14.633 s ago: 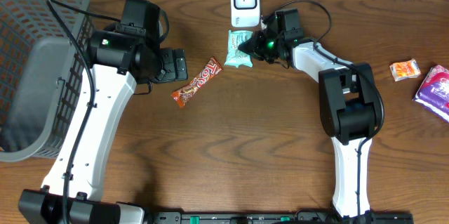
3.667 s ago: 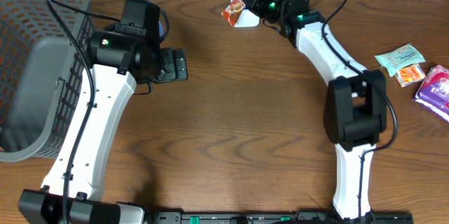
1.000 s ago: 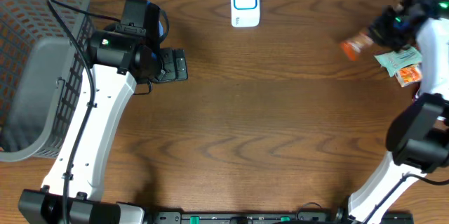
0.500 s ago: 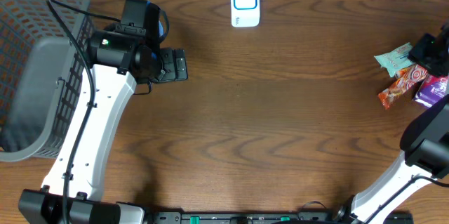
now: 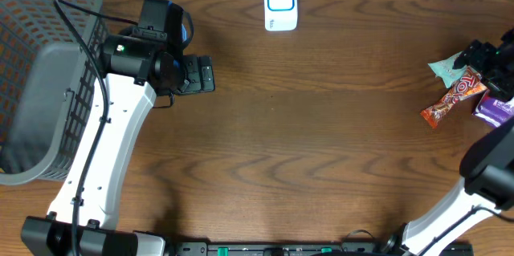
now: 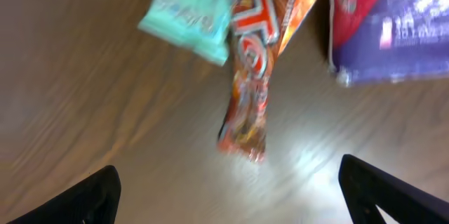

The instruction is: Scan the item barcode

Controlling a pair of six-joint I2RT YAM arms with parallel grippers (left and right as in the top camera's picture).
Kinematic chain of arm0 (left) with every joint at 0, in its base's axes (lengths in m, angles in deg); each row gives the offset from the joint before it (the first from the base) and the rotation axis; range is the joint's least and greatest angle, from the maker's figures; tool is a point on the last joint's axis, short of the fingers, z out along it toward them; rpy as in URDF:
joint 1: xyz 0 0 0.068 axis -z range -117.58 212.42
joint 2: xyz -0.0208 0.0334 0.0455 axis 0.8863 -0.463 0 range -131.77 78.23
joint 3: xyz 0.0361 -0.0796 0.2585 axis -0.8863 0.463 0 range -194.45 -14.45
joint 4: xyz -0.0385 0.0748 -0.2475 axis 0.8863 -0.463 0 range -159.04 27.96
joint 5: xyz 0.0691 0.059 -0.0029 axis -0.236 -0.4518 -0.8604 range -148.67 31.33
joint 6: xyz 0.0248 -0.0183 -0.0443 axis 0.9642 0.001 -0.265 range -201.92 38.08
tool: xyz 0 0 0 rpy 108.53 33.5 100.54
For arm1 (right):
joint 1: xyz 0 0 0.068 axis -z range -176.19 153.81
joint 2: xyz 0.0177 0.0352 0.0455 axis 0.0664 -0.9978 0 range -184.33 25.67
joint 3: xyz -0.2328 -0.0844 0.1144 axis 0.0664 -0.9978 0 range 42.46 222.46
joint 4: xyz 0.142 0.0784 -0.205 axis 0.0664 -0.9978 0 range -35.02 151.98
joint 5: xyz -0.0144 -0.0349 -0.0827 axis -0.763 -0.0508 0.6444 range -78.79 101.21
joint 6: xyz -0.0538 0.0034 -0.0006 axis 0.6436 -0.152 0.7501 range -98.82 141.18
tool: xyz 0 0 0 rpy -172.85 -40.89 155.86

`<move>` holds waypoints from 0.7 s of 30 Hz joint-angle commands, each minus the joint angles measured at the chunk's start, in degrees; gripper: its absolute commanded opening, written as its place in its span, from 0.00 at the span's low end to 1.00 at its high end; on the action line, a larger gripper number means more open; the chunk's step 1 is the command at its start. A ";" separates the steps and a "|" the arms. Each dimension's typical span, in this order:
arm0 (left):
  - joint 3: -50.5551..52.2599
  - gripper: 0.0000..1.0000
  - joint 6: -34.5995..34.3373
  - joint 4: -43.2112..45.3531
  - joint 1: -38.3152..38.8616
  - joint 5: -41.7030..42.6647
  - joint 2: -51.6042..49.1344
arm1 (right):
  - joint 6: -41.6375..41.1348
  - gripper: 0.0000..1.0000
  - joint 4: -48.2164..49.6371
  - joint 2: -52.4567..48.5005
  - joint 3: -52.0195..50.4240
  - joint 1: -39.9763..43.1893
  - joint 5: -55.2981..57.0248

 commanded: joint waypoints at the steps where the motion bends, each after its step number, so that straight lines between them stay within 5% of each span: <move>1: 0.31 0.98 -0.31 -0.20 -0.24 -0.52 -0.13 | 0.31 0.96 -3.54 9.31 0.35 -0.09 -3.89; 7: 0.31 0.98 -0.31 -0.20 -0.24 -0.55 -0.13 | 1.86 0.96 -11.93 20.35 -3.19 -3.69 -3.87; 21: 0.31 0.98 -0.31 -0.20 -0.24 -0.55 -0.13 | -1.22 0.99 -8.98 56.50 -39.47 -25.16 -7.17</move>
